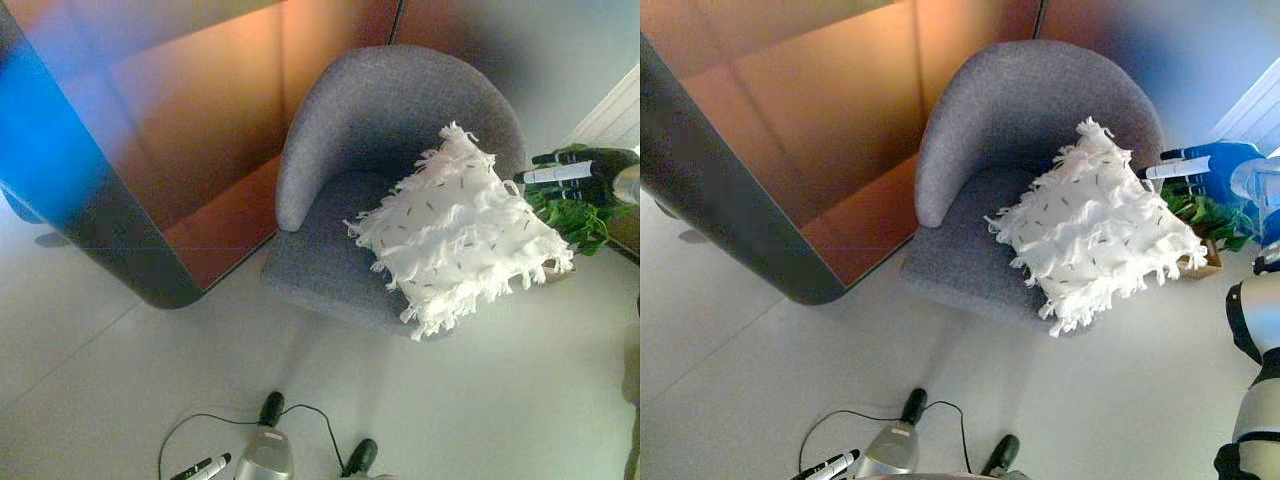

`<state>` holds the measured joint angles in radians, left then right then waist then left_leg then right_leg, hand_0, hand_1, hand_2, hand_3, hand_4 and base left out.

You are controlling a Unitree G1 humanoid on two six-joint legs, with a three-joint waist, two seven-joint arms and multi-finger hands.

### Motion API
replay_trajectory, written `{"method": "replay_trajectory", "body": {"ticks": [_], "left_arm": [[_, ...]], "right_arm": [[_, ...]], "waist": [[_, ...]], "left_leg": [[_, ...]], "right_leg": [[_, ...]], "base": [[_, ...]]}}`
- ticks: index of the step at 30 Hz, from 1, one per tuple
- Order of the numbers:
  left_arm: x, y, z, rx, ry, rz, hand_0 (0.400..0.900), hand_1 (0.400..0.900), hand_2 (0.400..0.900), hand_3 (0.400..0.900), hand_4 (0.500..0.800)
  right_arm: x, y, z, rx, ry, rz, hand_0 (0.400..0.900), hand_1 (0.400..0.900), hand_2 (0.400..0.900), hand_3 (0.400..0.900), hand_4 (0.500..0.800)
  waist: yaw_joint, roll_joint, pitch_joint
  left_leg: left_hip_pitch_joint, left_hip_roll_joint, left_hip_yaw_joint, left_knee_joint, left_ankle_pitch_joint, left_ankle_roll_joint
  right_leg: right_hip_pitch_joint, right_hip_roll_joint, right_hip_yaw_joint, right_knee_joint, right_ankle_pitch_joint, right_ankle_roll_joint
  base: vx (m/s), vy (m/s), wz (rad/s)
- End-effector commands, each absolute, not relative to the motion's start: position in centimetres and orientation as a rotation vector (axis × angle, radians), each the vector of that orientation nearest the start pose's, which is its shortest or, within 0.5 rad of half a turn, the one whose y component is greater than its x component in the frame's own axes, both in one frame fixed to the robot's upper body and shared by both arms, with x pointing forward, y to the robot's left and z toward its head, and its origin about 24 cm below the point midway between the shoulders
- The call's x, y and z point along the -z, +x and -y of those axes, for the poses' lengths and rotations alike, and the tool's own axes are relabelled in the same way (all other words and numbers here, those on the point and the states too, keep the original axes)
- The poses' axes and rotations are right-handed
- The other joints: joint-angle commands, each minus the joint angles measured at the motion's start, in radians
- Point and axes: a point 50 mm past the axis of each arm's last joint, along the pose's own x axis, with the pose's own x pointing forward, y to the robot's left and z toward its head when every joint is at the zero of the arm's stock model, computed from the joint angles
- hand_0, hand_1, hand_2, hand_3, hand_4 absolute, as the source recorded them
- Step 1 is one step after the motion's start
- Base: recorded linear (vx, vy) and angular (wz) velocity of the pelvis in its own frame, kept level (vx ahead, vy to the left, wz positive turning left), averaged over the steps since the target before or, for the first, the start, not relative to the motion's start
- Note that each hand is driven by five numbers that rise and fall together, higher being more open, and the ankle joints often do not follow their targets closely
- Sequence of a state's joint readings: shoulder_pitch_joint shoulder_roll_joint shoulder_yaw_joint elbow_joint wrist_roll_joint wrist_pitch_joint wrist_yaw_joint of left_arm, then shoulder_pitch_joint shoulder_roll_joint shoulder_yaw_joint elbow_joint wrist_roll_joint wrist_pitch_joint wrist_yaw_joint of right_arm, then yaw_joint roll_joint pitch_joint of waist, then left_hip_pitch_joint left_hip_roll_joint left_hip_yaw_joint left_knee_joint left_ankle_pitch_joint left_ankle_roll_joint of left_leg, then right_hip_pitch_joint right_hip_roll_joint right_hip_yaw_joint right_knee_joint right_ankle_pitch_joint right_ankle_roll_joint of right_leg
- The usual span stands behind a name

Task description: Pick up the pillow and put it on the sofa.

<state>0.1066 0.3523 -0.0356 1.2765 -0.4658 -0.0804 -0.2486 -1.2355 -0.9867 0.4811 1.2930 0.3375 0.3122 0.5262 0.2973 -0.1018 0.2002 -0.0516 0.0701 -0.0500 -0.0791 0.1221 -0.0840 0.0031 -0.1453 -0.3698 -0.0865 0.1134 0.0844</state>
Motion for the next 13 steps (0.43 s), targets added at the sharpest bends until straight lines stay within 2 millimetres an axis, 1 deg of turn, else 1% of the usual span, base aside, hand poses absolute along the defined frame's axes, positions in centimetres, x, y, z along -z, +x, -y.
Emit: {"method": "replay_trajectory", "body": {"ticks": [1, 4, 6, 8, 10, 11, 12, 13], "left_arm": [[15.3, 2.2, -28.5, -0.298, -0.174, -1.234, 0.900, 0.900, 0.900, 0.900, 0.800], [15.4, 2.3, -28.1, -0.299, -0.192, -1.225, 0.900, 0.900, 0.900, 0.900, 0.800], [15.5, 2.5, -27.8, -0.306, -0.207, -1.219, 0.900, 0.900, 0.900, 0.900, 0.800], [15.6, 2.6, -27.4, -0.312, -0.221, -1.214, 0.900, 0.900, 0.900, 0.900, 0.800], [15.8, 2.7, -27.0, -0.324, -0.234, -1.210, 0.900, 0.900, 0.900, 0.900, 0.800], [15.8, 3.0, -26.9, -0.331, -0.245, -1.203, 0.900, 0.900, 0.900, 0.900, 0.800], [15.8, 3.2, -26.8, -0.339, -0.249, -1.195, 0.900, 0.900, 0.900, 0.900, 0.800], [15.8, 3.3, -26.8, -0.345, -0.251, -1.191, 0.900, 0.900, 0.900, 0.900, 0.800]], "right_arm": [[-25.8, 32.9, 40.3, 0.206, -0.487, -0.352, 0.900, 0.900, 0.900, 0.900, 0.800], [-22.9, 32.8, 40.4, 0.192, -0.454, -0.345, 0.900, 0.900, 0.900, 0.900, 0.800], [-20.6, 32.8, 40.2, 0.181, -0.411, -0.328, 0.900, 0.900, 0.900, 0.900, 0.800], [-17.6, 32.5, 39.7, 0.163, -0.403, -0.347, 0.900, 0.900, 0.900, 0.900, 0.800], [-13.5, 31.9, 38.9, 0.149, -0.398, -0.389, 0.900, 0.900, 0.900, 0.900, 0.800], [-11.0, 31.3, 38.2, 0.134, -0.386, -0.419, 0.900, 0.900, 0.900, 0.900, 0.800], [-9.1, 30.8, 37.6, 0.123, -0.374, -0.451, 0.900, 0.900, 0.900, 0.900, 0.800], [-7.7, 30.4, 37.1, 0.111, -0.371, -0.470, 0.900, 0.900, 0.900, 0.900, 0.800]], "waist": [[-0.026, -0.018, -0.062], [-0.044, -0.002, -0.069], [-0.061, 0.009, -0.071], [-0.079, 0.017, -0.074], [-0.101, 0.023, -0.078], [-0.117, 0.025, -0.079], [-0.127, 0.027, -0.080], [-0.135, 0.028, -0.081]], "left_leg": [[0.030, -0.038, 0.018, -0.008, -0.089, 0.006], [0.042, -0.039, 0.029, -0.008, -0.093, 0.008], [0.053, -0.040, 0.040, -0.008, -0.096, 0.010], [0.063, -0.039, 0.052, -0.008, -0.101, 0.011], [0.075, -0.039, 0.063, -0.008, -0.106, 0.014], [0.083, -0.037, 0.072, -0.008, -0.109, 0.016], [0.091, -0.036, 0.078, -0.008, -0.112, 0.017], [0.097, -0.035, 0.083, -0.008, -0.115, 0.018]], "right_leg": [[0.063, 0.019, 0.000, -0.001, -0.068, 0.039], [0.067, 0.016, 0.009, -0.001, -0.067, 0.039], [0.072, 0.013, 0.014, -0.001, -0.066, 0.040], [0.077, 0.011, 0.021, -0.001, -0.065, 0.041], [0.083, 0.011, 0.032, -0.001, -0.066, 0.040], [0.086, 0.011, 0.038, -0.001, -0.066, 0.039], [0.090, 0.012, 0.043, -0.001, -0.066, 0.038], [0.093, 0.012, 0.048, -0.001, -0.066, 0.038]], "base": [[-0.03, 0.016, -0.08], [-0.04, 0.025, -0.10], [-0.05, 0.030, -0.12], [-0.05, 0.018, -0.13], [-0.04, 0.003, -0.17], [-0.04, -0.016, -0.18], [-0.03, -0.027, -0.16], [-0.02, -0.023, -0.09]]}}
